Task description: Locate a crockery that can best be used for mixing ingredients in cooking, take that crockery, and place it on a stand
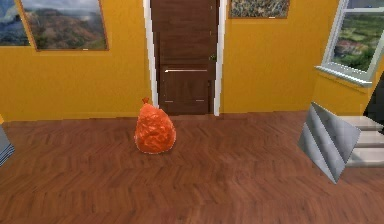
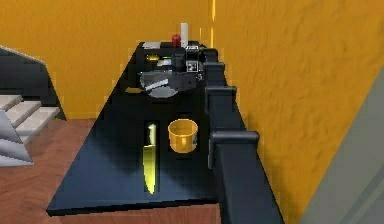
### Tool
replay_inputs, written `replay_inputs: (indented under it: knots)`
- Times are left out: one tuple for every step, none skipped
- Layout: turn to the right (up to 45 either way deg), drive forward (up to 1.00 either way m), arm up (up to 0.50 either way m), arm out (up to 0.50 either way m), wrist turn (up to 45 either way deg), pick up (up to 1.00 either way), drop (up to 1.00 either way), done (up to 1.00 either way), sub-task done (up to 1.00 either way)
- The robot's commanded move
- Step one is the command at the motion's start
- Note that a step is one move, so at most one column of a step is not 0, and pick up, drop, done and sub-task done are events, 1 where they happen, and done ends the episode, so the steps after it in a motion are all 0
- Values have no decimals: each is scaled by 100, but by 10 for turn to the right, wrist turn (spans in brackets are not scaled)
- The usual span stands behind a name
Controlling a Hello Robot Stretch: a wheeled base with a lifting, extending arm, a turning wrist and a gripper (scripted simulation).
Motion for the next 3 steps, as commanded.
replay_inputs:
  knots:
    - [0, 0, 2, 0, 0, 0, 0, 0, 0]
    - [0, 0, 0, 0, -450, 0, 0, 0, 0]
    - [0, 0, 0, 0, -450, 0, 0, 0, 0]
